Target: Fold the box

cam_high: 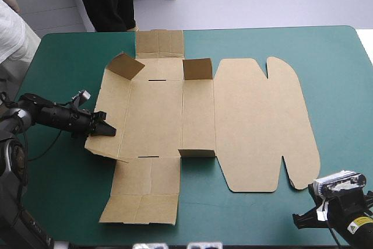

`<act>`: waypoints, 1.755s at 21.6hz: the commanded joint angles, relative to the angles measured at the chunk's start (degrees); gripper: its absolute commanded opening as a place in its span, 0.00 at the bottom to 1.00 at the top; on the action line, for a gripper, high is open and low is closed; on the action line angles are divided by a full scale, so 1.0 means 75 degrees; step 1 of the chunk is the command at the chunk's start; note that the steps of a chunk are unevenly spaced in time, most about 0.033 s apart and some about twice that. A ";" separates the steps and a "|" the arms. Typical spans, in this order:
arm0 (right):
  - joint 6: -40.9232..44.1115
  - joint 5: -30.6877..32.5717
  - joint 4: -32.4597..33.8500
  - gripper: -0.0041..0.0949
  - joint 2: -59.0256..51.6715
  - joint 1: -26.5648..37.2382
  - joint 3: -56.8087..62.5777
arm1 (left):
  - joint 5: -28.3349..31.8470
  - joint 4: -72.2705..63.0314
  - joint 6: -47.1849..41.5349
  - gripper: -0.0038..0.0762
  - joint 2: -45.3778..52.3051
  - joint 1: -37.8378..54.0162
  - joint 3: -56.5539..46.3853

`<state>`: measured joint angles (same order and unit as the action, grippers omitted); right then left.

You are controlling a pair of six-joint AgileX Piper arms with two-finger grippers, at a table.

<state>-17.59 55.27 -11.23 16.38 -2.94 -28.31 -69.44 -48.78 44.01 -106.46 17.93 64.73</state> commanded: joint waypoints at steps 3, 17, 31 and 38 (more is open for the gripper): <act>-0.0047 -0.0427 -0.0075 0.03 0.0060 -0.0004 -0.0238 | -0.0485 -0.0162 0.0456 0.04 0.0316 -0.0120 0.0123; -0.0047 -0.0427 -0.0075 0.03 0.0060 -0.0004 -0.0238 | -0.0360 0.1112 -0.0350 0.04 0.0980 -0.1259 0.1688; -0.0047 -0.0427 -0.0075 0.03 0.0060 -0.0004 -0.0238 | 0.0004 0.5763 -0.2106 0.04 0.1368 -0.4936 0.5224; -0.0047 -0.0427 -0.0075 0.03 0.0060 -0.0004 -0.0238 | 0.0948 0.8157 -0.2616 0.04 0.1368 -0.6531 0.5288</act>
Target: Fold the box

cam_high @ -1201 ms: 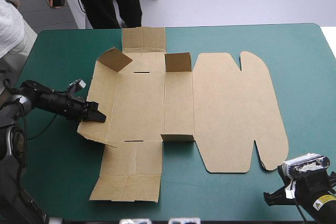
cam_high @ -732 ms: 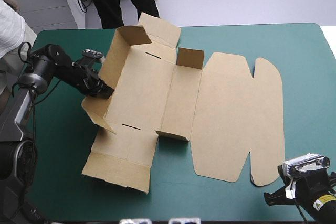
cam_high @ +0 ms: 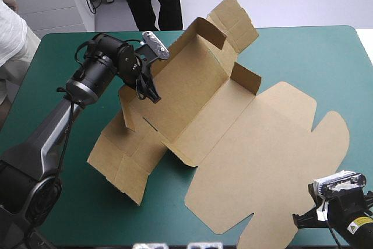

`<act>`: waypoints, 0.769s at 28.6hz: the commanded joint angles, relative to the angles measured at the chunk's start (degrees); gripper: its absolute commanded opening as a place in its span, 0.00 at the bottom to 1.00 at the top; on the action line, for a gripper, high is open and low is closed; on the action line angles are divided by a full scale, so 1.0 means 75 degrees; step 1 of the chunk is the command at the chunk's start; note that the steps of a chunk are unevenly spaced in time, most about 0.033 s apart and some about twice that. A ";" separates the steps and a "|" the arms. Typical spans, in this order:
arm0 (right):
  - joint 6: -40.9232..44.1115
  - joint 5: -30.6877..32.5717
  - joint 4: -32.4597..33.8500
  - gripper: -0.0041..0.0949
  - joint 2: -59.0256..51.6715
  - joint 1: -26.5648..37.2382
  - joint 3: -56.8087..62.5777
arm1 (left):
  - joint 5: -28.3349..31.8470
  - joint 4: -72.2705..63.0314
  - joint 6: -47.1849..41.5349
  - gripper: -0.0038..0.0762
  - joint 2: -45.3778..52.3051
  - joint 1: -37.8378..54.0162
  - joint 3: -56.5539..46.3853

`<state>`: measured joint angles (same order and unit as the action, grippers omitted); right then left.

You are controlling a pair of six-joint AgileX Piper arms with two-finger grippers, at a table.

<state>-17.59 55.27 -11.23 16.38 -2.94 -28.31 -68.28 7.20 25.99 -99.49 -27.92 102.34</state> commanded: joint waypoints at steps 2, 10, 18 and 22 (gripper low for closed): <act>-0.0047 -0.0427 -0.0075 0.03 0.0060 -0.0004 -0.0238 | 0.1033 0.1409 -0.0340 0.04 0.0439 -0.0794 0.0273; -0.0047 -0.0441 -0.0075 0.03 0.0060 -0.0004 -0.0238 | 0.1415 0.3024 0.0369 0.04 0.0439 -0.1877 0.0273; -0.0047 -0.0441 -0.0075 0.03 0.0060 -0.0004 -0.0238 | 0.1709 0.3412 0.0801 0.04 0.0439 -0.2283 0.0273; -0.0047 -0.0454 -0.0075 0.03 0.0060 -0.0004 -0.0238 | 0.1724 0.3434 0.1226 0.04 0.0439 -0.2494 0.0273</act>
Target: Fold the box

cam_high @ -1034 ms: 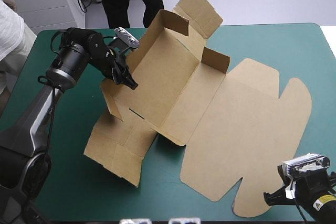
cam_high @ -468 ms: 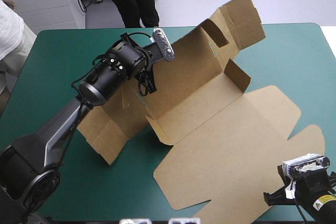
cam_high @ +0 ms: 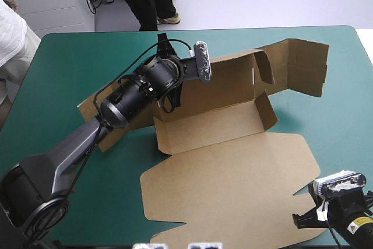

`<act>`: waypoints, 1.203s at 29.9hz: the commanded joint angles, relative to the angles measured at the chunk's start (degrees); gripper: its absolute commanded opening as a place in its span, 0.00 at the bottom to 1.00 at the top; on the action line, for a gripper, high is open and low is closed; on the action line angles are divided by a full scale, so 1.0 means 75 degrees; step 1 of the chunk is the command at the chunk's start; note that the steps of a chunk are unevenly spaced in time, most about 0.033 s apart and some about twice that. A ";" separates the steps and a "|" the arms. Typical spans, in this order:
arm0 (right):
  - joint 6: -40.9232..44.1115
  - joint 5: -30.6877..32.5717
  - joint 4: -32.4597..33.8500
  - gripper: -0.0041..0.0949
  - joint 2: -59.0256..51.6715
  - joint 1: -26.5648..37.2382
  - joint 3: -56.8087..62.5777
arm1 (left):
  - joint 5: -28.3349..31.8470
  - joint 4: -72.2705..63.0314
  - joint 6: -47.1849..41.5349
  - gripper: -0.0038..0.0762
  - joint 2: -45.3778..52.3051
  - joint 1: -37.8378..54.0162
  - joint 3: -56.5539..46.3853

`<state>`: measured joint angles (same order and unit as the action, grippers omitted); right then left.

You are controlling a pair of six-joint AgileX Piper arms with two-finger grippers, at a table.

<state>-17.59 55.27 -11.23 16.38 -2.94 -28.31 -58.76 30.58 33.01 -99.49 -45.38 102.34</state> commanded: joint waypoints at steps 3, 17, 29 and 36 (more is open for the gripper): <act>-0.0047 -0.0473 -0.0075 0.03 0.0060 -0.0004 -0.0238 | 0.0588 0.0367 0.0511 0.04 0.0471 -0.0370 0.0124; -0.0047 -0.0505 -0.0075 0.03 0.0060 -0.0004 -0.0238 | 0.2519 0.3663 -0.2184 0.04 0.1424 -0.0940 -0.2579; -0.0047 -0.0808 -0.0156 0.03 0.0060 -0.0004 -0.0238 | 0.2884 0.5782 -0.3781 0.04 0.1896 -0.1249 -0.3968; -0.0047 -0.0808 -0.0156 0.03 0.0060 -0.0004 -0.0238 | 0.2923 0.6069 -0.4075 0.04 0.1896 -0.1266 -0.4383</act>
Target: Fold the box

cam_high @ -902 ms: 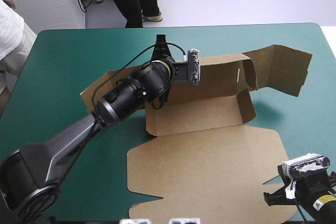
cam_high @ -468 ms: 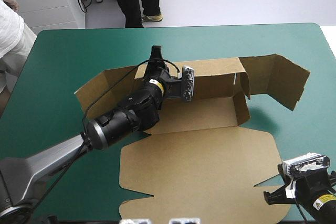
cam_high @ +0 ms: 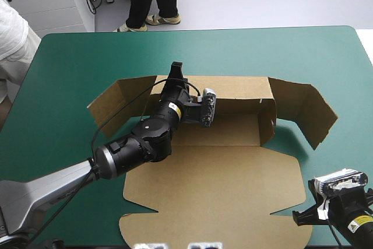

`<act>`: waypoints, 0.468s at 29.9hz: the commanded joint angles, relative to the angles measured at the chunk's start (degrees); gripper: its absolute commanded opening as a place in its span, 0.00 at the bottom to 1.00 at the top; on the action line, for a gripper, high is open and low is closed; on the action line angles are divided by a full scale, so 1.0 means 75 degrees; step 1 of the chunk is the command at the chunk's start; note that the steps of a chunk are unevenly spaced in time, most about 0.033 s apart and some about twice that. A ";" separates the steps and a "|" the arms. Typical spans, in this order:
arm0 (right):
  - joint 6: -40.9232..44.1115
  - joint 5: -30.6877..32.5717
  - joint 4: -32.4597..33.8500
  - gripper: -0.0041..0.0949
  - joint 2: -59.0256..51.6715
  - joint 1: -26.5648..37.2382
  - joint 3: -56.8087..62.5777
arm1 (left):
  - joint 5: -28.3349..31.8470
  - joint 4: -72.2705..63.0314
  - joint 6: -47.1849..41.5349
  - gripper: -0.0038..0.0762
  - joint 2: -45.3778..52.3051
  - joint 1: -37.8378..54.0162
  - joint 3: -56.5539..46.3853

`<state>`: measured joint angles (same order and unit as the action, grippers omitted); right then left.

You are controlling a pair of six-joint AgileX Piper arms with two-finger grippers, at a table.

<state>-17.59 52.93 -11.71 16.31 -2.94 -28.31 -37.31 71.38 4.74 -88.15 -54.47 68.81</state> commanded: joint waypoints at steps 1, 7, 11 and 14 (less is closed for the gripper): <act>-0.0047 -0.0496 -0.0091 0.03 0.0070 -0.0004 -0.0238 | 0.0045 0.0651 -0.0422 0.04 0.0383 -0.0055 0.0077; -0.0047 -0.0653 -0.0167 0.03 0.0070 -0.0004 -0.0238 | 0.0023 0.0651 -0.0913 0.04 0.0383 -0.0055 0.0077; -0.0047 -0.0773 -0.0480 0.03 0.0084 -0.0004 -0.0238 | 0.0023 0.0636 -0.1013 0.04 0.0350 -0.0038 0.0077; -0.0047 -0.0915 -0.0753 0.03 0.0084 -0.0004 -0.0255 | 0.0023 0.0667 -0.1104 0.04 0.0231 -0.0038 0.0077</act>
<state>-17.59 50.76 -14.67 16.31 -2.94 -28.31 -37.12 73.47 -1.99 -88.21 -54.47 67.70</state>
